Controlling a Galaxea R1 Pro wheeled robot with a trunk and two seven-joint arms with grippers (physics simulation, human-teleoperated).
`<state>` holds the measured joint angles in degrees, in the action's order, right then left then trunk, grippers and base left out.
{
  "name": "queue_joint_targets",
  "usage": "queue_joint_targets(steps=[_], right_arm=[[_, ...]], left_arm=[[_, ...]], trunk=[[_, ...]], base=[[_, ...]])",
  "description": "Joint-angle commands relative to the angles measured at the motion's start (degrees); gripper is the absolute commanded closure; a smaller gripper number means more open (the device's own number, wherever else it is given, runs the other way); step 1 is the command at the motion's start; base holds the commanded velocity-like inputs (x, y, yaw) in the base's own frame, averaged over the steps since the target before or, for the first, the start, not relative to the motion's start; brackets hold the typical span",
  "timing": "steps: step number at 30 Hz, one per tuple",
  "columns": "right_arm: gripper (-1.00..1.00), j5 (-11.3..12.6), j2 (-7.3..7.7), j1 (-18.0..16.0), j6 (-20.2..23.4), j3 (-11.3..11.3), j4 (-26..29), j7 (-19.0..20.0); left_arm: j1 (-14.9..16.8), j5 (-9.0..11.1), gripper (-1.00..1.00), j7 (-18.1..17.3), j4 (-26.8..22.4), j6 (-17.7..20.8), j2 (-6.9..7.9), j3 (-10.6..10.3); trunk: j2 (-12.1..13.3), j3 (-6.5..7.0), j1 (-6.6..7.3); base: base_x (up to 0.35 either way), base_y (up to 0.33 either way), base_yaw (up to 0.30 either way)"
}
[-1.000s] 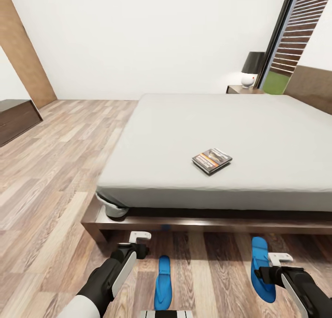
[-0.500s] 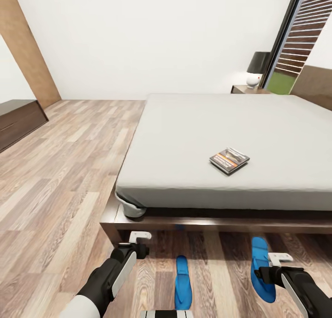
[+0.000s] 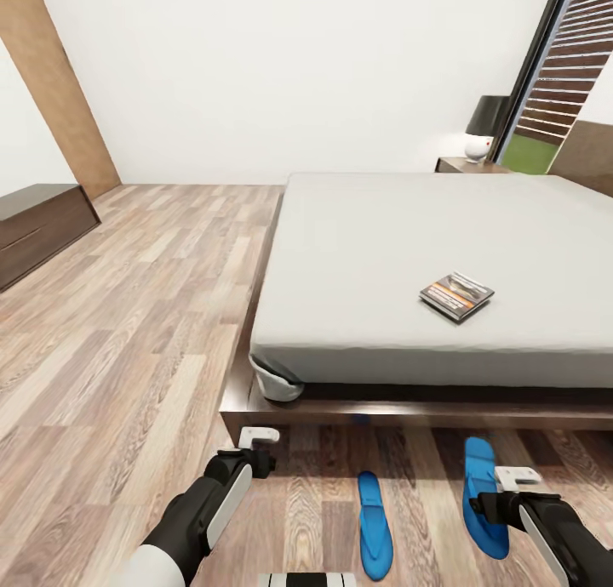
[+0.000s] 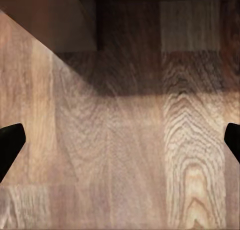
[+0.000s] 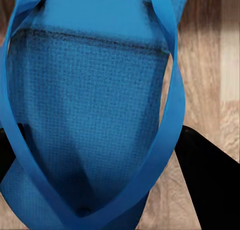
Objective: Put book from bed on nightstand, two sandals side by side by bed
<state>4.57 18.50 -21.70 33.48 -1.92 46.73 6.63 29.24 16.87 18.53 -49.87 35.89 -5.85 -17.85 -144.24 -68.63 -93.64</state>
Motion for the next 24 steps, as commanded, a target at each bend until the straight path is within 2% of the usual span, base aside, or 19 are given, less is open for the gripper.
queue_joint_targets(steps=[1, 24], right_arm=[[1.0, 0.44, 0.01, -0.01, 0.36, -0.1, 0.12, -0.04], [1.0, 0.44, -0.03, -0.01, 0.36, -0.17, 0.12, -0.04]], left_arm=[[0.03, 0.61, -1.0, 0.51, -0.05, 0.1, 0.02, -0.19], [0.04, 0.62, -1.0, 0.53, -0.05, 0.13, -0.03, -0.26]], trunk=[[-0.02, -0.05, 0.01], [-0.02, -0.05, 0.01]], base=[[0.0, 0.29, 0.0], [0.0, 0.294, 0.0]])
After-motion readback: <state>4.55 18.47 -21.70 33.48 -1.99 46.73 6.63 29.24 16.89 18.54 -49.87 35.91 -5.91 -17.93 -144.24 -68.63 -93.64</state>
